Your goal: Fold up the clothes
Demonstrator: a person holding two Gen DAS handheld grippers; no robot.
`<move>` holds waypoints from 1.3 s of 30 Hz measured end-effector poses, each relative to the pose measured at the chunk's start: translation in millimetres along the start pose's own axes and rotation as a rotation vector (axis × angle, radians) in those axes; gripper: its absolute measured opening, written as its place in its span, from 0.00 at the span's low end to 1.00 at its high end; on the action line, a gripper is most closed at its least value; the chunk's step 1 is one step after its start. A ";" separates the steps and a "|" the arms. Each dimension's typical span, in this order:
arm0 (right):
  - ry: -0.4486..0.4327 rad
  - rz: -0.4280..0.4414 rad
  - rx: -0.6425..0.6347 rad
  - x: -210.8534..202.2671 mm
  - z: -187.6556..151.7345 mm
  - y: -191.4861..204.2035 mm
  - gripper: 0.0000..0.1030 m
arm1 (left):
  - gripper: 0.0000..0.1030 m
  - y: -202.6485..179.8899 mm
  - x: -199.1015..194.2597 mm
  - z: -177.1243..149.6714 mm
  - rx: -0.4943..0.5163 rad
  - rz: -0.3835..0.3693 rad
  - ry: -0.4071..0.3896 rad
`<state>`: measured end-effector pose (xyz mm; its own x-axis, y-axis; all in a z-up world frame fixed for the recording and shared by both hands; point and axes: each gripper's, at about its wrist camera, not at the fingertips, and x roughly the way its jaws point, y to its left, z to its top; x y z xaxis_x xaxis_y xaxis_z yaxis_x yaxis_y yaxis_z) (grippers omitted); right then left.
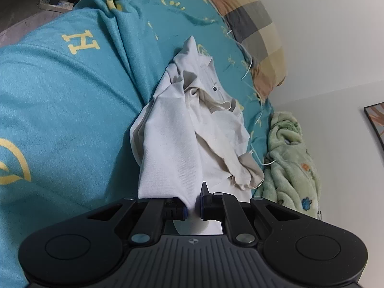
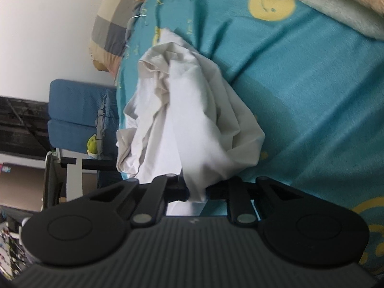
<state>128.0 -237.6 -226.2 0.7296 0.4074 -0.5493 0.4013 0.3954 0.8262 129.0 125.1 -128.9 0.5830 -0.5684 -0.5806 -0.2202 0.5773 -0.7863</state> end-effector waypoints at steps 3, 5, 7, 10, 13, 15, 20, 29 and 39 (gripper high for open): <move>-0.022 0.016 -0.049 -10.2 0.6 15.1 0.12 | 0.07 -3.6 -9.6 -0.1 -0.002 -0.036 -0.022; -0.039 0.028 -0.086 -22.0 -0.1 28.3 0.12 | 0.07 -8.6 -22.6 -2.3 0.000 -0.054 -0.036; -0.058 0.041 -0.123 -36.4 -1.7 42.4 0.12 | 0.07 -15.8 -37.9 -6.7 0.007 -0.064 -0.048; -0.065 0.055 -0.138 -59.6 -10.3 56.0 0.12 | 0.07 -30.3 -65.4 -16.8 0.039 -0.071 -0.074; -0.064 0.054 -0.141 -86.0 -24.3 59.2 0.12 | 0.07 -39.9 -95.9 -35.3 0.040 -0.081 -0.085; -0.066 0.065 -0.130 -106.1 -36.0 55.0 0.12 | 0.07 -43.2 -116.3 -52.1 0.041 -0.087 -0.085; -0.074 0.096 -0.092 -155.0 -66.4 34.2 0.12 | 0.07 -44.4 -164.2 -101.2 0.041 -0.108 -0.090; -0.081 0.105 -0.042 -162.9 -61.6 31.6 0.12 | 0.07 -49.1 -165.2 -108.9 0.017 -0.108 -0.104; -0.089 0.024 -0.020 -57.4 20.5 81.6 0.12 | 0.07 -71.2 -63.2 -2.7 -0.056 -0.062 -0.117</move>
<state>130.2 -245.7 -124.7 0.7854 0.3429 -0.5154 0.3725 0.4030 0.8359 105.7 118.4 -36.8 0.6834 -0.5280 -0.5041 -0.2224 0.5072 -0.8327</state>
